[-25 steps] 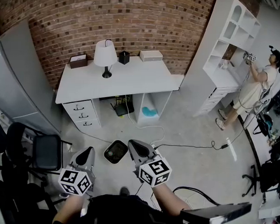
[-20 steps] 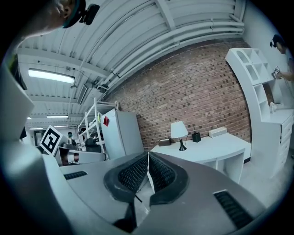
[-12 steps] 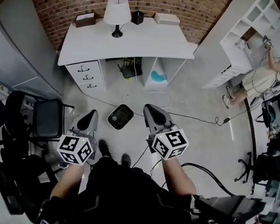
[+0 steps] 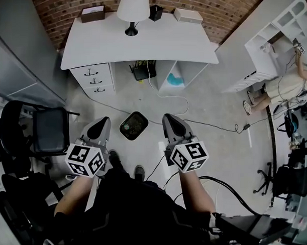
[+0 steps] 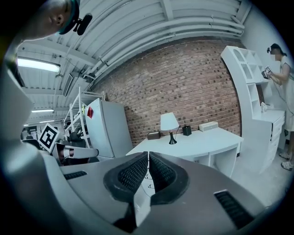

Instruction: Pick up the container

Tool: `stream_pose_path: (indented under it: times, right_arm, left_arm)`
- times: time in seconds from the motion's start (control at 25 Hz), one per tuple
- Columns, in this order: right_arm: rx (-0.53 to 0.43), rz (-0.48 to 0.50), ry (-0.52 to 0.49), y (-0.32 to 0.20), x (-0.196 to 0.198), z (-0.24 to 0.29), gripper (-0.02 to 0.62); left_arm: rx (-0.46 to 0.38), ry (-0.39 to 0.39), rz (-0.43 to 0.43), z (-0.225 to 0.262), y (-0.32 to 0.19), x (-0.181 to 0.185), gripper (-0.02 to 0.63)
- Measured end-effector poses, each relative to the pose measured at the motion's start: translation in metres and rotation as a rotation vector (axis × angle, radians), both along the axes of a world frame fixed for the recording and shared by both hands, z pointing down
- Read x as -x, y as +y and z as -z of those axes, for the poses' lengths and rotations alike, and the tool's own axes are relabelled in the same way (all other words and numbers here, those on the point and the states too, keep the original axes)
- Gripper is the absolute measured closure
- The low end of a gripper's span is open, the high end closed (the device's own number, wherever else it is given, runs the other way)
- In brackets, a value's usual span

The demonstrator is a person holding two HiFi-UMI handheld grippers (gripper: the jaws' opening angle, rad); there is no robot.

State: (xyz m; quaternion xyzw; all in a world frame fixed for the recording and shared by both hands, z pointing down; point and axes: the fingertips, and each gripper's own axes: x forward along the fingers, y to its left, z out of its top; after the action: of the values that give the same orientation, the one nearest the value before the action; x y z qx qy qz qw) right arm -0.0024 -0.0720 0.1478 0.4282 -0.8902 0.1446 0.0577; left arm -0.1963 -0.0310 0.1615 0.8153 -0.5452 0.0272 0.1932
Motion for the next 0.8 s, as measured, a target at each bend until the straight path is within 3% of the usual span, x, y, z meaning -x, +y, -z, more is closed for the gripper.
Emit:
stream_pose_path:
  times: [0.36,0.48,0.8]
  right_arm:
    - [0.064,-0.056,0.041,-0.041,0.023,-0.045,0.586]
    - [0.092,-0.071,0.050,-0.053,0.027,-0.062,0.586]
    - [0.164,-0.088,0.056,-0.089,-0.011,-0.112,0.586]
  left_arm:
    - [0.044,0.022,-0.127,-0.037,-0.053,0.004,0.597]
    - [0.078,-0.005,-0.177,-0.060,-0.068,-0.003,0.597]
    - [0.178,0.002,-0.218,-0.102,-0.100,-0.045,0.597]
